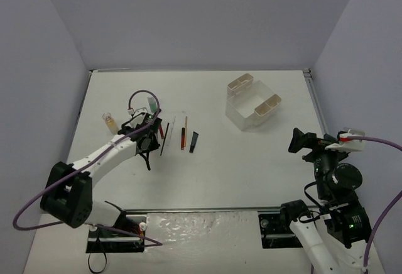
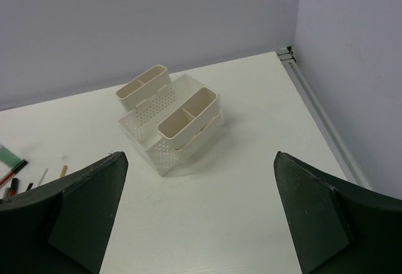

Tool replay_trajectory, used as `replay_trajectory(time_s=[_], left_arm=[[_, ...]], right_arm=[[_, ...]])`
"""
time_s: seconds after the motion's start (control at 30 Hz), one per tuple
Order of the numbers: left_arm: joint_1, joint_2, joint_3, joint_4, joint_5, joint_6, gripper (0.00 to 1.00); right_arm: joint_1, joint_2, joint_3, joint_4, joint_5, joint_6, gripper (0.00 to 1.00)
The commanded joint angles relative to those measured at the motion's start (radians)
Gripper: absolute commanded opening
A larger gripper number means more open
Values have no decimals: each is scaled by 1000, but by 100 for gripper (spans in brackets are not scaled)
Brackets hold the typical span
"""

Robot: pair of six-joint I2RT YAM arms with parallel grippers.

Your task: Organize the makeup

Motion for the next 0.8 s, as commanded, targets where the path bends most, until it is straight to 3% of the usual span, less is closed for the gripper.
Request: replay_trajectory(time_s=[0.0,0.17,0.43,0.77], left_arm=[[-61,-185,74,16,-17,167,0],[-202,-328,65,201,68,426,0],[-378,-334,91,417,188,717,0],[-465,-265,197,528,283,874,0]], right_arm=[[9,175,116,61,-244,-63,100],[9,400,273,47,-493,-29,100],[15,749,472,50,-881,38,99],[103,944,559,72,-1048,88,92]])
